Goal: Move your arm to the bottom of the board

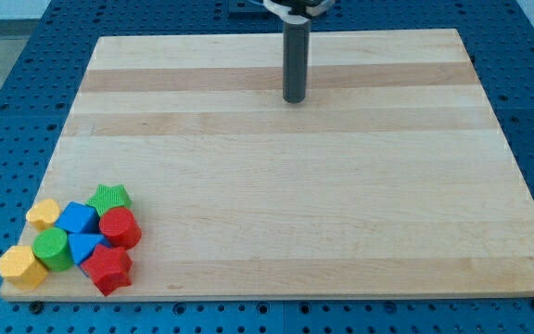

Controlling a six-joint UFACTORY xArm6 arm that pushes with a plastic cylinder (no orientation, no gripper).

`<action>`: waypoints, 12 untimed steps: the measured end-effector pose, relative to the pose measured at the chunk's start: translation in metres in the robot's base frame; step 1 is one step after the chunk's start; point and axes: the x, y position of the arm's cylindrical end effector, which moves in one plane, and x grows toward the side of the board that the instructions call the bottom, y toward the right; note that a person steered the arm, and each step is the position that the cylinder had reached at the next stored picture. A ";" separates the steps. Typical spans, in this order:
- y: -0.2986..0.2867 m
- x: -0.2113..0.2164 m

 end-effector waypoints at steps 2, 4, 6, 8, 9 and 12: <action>-0.128 -0.011; -0.254 -0.009; -0.316 0.020; -0.316 0.088; -0.299 0.085; -0.096 0.119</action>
